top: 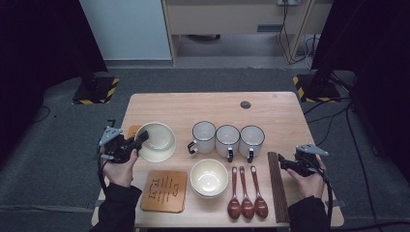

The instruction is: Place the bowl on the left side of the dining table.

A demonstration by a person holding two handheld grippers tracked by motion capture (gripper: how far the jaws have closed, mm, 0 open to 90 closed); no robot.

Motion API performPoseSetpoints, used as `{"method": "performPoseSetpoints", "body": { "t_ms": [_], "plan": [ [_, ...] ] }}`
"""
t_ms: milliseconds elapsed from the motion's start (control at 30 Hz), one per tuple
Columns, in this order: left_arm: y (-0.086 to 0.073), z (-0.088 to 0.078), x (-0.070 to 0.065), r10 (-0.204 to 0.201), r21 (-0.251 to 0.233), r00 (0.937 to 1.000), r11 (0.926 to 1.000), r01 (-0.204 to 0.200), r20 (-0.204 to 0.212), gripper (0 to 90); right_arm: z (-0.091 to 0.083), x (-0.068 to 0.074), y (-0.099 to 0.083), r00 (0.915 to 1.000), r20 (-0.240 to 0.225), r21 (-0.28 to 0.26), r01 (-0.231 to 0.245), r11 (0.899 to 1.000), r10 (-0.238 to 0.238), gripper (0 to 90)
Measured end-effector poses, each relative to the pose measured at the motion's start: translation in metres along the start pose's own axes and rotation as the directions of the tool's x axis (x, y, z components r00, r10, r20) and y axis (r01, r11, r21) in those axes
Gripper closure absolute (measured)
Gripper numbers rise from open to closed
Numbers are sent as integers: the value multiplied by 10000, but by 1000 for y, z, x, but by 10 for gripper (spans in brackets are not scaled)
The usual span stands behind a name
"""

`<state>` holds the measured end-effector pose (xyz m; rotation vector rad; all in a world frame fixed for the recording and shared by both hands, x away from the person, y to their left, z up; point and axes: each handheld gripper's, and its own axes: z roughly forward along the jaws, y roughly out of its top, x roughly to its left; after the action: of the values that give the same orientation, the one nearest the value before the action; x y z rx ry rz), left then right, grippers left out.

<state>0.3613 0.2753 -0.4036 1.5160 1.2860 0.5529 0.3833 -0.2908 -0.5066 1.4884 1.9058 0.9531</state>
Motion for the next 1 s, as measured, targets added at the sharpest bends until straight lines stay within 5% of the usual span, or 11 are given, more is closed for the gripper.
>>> {"method": "performPoseSetpoints", "body": {
  "t_ms": [733,1000],
  "plan": [
    [4,4,19,-189,-30,9993,9998,188,-326,797,17,-19,-22,9997,244,1174,46,9931,-75,221],
    [4,8,23,-250,73,9989,9997,253,-407,797,18,-21,-25,9999,167,969,-60,9953,44,169]
  ]
}}
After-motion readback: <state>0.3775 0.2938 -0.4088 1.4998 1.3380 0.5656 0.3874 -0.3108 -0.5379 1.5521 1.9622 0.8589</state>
